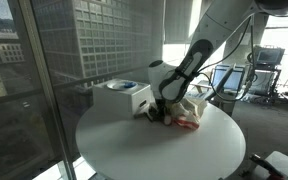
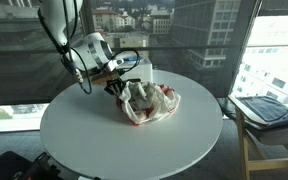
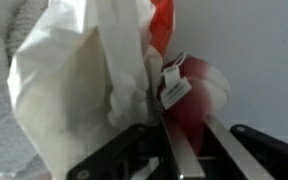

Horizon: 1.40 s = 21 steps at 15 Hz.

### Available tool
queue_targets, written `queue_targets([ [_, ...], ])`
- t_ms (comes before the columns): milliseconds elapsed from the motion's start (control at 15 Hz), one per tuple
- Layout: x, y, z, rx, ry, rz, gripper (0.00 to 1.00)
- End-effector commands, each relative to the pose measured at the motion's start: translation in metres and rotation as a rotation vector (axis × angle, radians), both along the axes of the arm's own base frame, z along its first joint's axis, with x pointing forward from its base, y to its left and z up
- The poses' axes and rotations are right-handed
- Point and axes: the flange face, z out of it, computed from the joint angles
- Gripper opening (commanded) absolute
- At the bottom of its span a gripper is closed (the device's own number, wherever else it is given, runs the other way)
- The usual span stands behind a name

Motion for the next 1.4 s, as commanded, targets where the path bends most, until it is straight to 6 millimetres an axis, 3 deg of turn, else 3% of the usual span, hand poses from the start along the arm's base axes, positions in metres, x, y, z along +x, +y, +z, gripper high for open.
queue_targets([
  [0, -0.016, -0.003, 0.004, 0.042, -0.003, -0.066, 0.48],
  [400, -0.047, 0.018, 0.03, 0.15, 0.021, -0.14, 0.95],
  [533, -0.052, 0.02, 0.029, 0.185, 0.018, -0.159, 1.0],
  [1000, -0.052, 0.009, -0.009, 0.221, -0.057, -0.172, 0.98],
  [1067, -0.053, 0.007, -0.012, 0.221, -0.069, -0.169, 0.73],
  [1200, -0.057, 0.005, -0.015, 0.219, -0.07, -0.179, 0.71],
  [1333, -0.062, 0.007, -0.014, 0.217, -0.071, -0.181, 0.54],
])
